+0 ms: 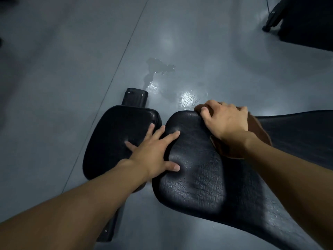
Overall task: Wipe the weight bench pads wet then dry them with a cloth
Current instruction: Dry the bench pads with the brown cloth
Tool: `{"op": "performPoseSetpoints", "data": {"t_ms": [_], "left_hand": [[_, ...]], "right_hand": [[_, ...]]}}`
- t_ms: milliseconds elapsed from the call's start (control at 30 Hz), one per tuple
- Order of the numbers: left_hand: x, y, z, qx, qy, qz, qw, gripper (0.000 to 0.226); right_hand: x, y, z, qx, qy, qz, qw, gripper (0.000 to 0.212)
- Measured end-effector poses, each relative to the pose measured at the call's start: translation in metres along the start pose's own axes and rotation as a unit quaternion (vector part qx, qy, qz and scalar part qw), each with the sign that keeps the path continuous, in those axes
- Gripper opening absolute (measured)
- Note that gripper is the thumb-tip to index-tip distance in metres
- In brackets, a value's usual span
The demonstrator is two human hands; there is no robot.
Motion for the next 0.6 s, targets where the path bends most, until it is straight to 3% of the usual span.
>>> {"op": "performPoseSetpoints", "data": {"t_ms": [267,367,467,600], "left_hand": [[0.001,0.002,-0.001,-0.034,-0.007,0.057,0.998,0.096],[0.009,-0.007,-0.004,-0.115,0.036,0.094,0.988,0.069],[0.042,-0.016,-0.014,-0.217,0.143,0.126,0.957,0.036],[0.069,-0.018,-0.020,-0.245,0.138,0.179,0.943,0.025]], "right_hand": [[0.052,0.008,0.013,0.024,0.020,0.009,0.999,0.041],[0.069,0.011,0.017,0.053,0.013,-0.003,0.999,0.044],[0.101,0.002,0.024,0.060,-0.012,-0.048,0.997,0.040],[0.127,-0.042,0.033,-0.018,-0.080,-0.159,0.984,0.033]]}}
Point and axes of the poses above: each hand's wrist, its own y-axis towards the middle knuckle, its own z-axis out of the palm, x = y × z, the point moved 5 cm from there along y, towards the middle knuckle, and after that the axes turned 13 degrees about z, right-handed, at the moved point
